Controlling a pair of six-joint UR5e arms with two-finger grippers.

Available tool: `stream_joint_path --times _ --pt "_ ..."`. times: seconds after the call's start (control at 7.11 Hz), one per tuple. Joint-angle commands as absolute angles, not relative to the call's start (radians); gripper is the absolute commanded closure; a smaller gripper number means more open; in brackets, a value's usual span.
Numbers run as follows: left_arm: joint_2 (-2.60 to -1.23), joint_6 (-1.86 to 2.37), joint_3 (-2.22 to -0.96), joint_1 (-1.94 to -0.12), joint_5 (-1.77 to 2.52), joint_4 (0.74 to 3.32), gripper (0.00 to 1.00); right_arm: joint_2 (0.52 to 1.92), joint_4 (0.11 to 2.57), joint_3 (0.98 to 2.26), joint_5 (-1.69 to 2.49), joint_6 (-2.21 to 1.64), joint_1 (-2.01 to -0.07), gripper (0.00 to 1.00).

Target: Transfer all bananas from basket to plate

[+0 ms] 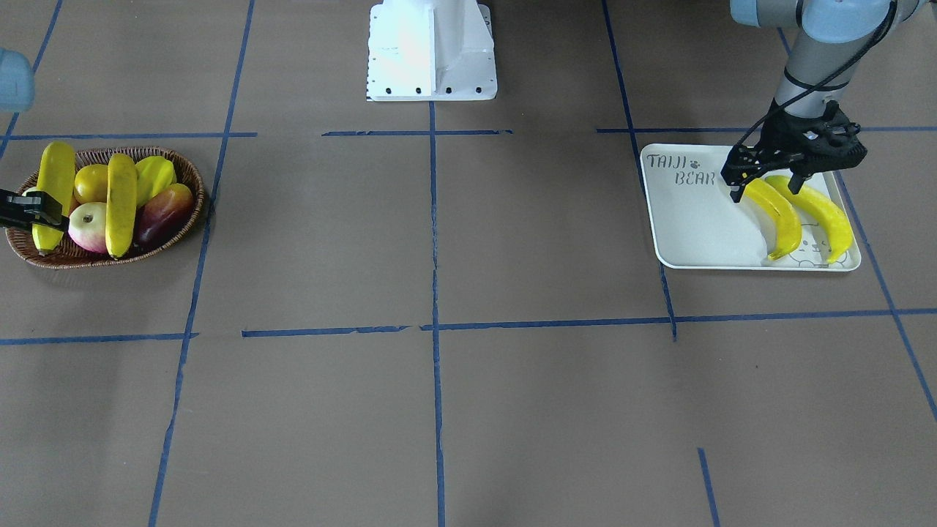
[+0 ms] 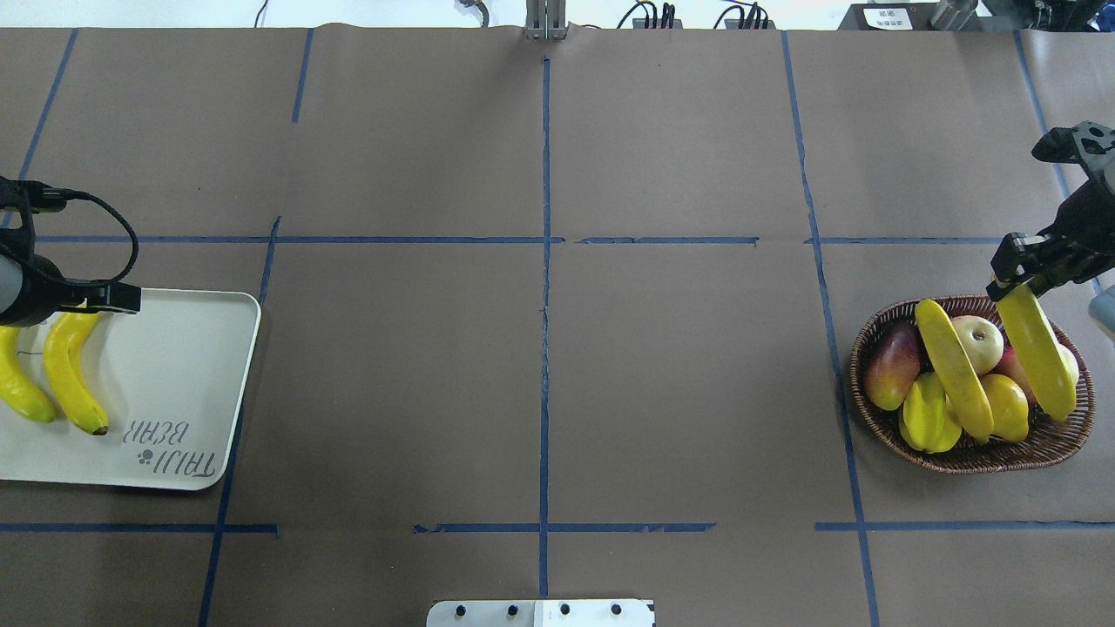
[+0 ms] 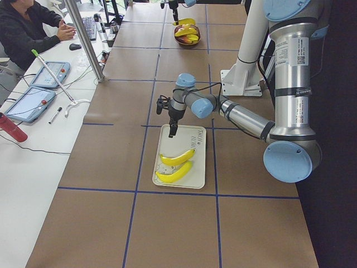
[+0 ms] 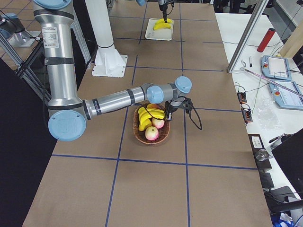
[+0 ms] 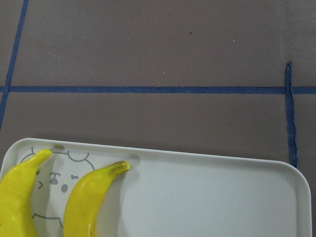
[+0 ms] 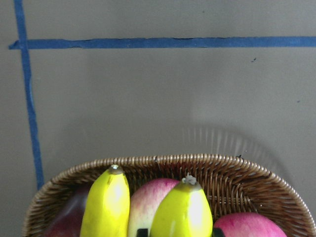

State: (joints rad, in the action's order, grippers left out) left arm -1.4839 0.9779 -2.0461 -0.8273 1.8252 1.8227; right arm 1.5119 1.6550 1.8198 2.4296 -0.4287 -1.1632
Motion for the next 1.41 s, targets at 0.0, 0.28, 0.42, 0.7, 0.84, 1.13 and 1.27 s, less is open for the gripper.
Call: stream_joint_path --times 0.0,0.28,0.42,0.7,0.84,1.13,1.27 --pt "-1.564 0.994 -2.066 -0.827 1.833 1.728 0.0 1.507 1.651 1.963 2.441 -0.513 -1.21 1.0" --pt "-1.701 1.111 -2.106 -0.827 1.972 1.594 0.0 1.317 1.641 2.017 2.422 -0.775 -1.213 1.0" --pt "-1.754 1.212 -2.106 -0.822 2.026 1.594 0.0 1.219 1.641 2.028 2.386 -0.857 -1.213 1.0" --pt "-1.874 1.453 -2.097 -0.818 2.136 1.598 0.0 1.045 1.64 2.032 2.19 -1.035 -1.127 1.0" --pt "-1.923 1.618 -2.092 -0.812 2.143 1.609 0.0 0.988 1.64 2.051 2.007 -1.078 -1.035 1.0" --pt "-2.032 1.934 -2.028 -0.808 2.143 1.635 0.0 0.959 1.475 2.046 1.631 -1.24 -0.822 1.0" --pt "-2.042 2.089 -1.981 -0.808 2.141 1.735 0.0 0.956 1.448 2.045 1.409 -1.306 -0.705 1.0"
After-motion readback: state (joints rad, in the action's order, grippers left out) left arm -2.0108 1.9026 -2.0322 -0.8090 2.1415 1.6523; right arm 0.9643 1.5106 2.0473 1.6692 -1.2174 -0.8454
